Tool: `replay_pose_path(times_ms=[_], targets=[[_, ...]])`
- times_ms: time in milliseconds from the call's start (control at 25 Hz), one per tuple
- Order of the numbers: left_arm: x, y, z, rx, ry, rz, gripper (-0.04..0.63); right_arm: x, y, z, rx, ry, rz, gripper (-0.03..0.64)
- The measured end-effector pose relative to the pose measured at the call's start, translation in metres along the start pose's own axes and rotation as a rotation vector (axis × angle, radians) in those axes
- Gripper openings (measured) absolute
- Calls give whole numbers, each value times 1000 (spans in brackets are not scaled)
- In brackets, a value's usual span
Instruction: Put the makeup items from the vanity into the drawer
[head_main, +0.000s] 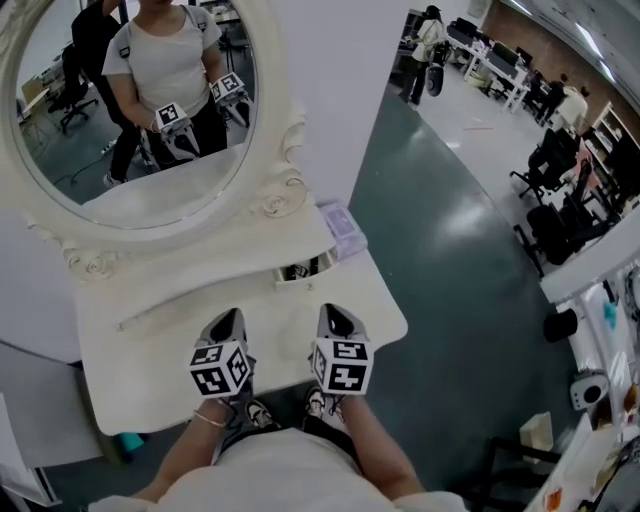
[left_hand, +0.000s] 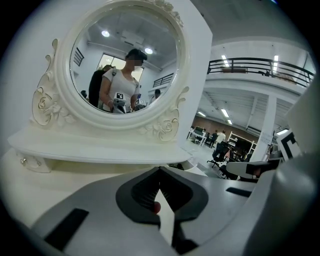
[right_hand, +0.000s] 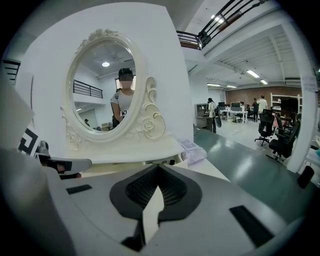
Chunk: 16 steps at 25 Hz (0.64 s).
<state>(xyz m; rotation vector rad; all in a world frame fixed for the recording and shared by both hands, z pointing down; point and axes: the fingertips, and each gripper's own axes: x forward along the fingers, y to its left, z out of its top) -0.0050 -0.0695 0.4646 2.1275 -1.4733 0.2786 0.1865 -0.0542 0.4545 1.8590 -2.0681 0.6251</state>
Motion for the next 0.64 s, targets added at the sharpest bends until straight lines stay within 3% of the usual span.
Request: replay_pose_path(times_ms=[640], targets=[[-7,0,1,-1,-9,27,3,-1,4,-2,-3,27,25,18]])
